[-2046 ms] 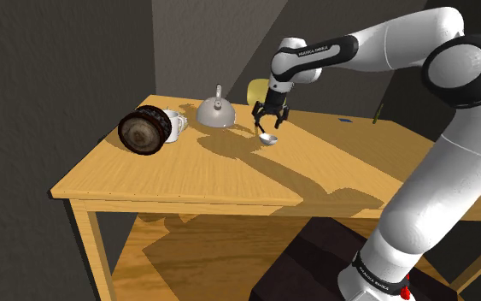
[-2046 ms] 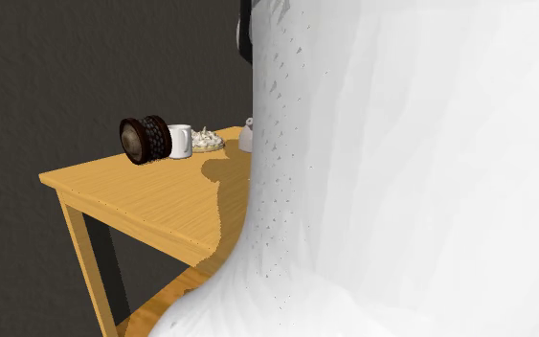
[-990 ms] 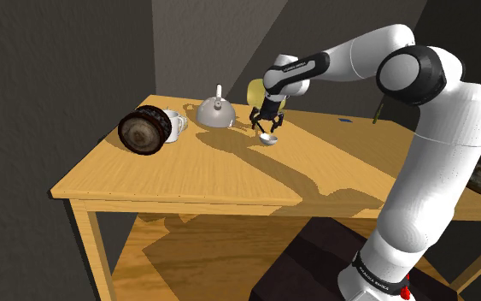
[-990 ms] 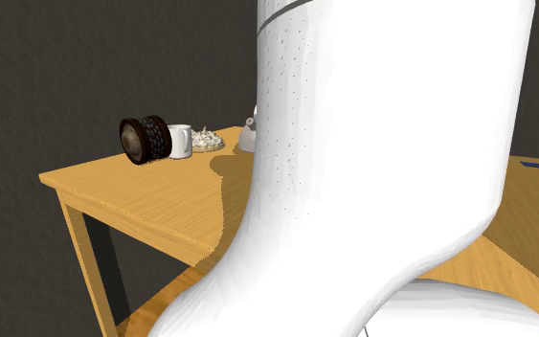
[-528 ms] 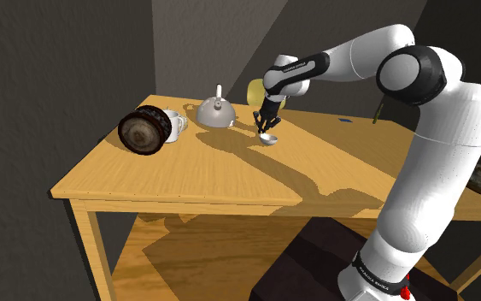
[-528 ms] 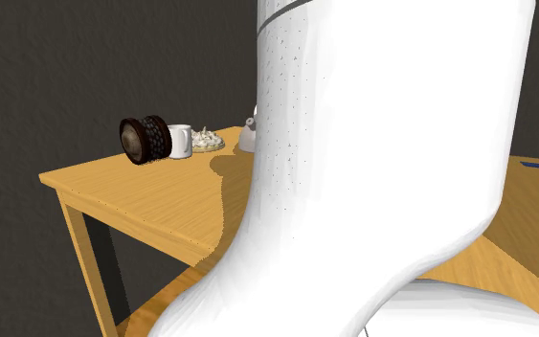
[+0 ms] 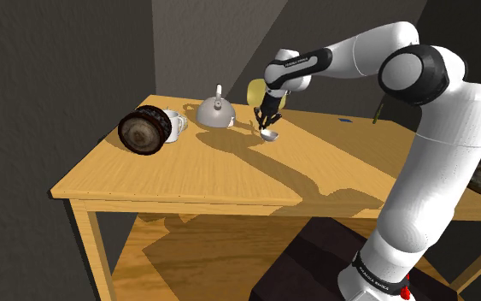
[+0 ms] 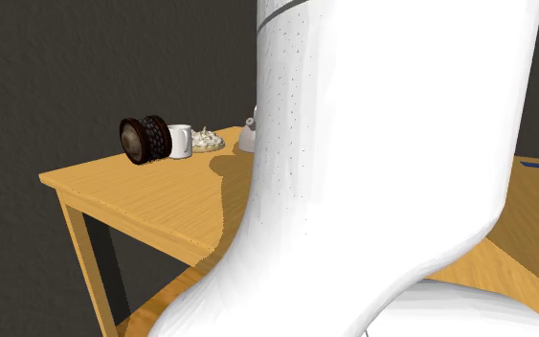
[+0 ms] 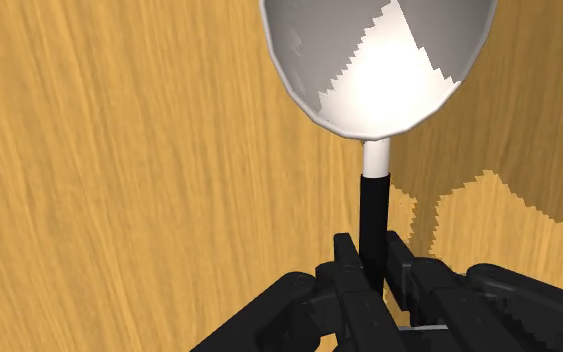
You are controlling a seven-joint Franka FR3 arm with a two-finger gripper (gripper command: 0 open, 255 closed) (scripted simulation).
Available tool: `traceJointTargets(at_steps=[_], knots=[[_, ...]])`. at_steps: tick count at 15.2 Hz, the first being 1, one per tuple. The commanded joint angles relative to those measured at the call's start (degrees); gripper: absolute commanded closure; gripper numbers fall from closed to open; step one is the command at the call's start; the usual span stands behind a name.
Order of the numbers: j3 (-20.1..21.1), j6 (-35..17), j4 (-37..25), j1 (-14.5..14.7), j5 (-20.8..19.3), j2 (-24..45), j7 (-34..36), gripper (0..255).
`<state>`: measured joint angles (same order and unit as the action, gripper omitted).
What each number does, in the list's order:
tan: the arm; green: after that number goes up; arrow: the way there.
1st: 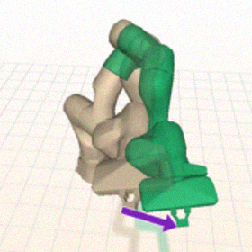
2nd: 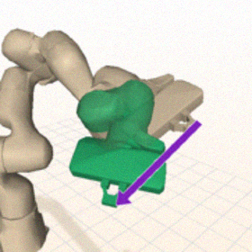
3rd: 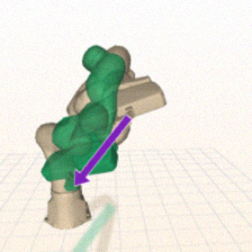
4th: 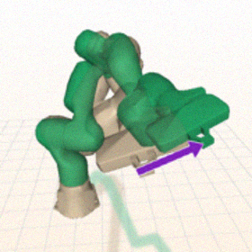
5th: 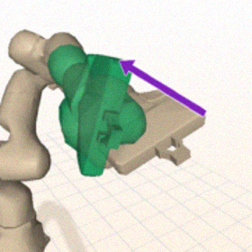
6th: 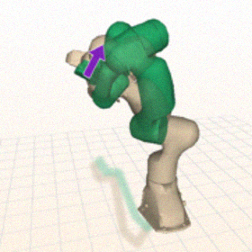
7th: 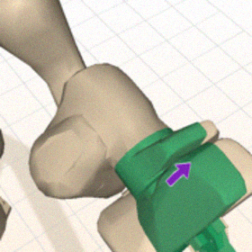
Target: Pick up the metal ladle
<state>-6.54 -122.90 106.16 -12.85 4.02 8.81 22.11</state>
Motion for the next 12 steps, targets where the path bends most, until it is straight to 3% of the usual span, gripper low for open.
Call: traceJointTargets(at_steps=[1,12], knots=[[0.0,1.5,-0.9,0.0,-0.1,-0.6,0.1,255],[-0.1,8.2,-6.4,0.0,-0.5,-1.8,0.5,255]])
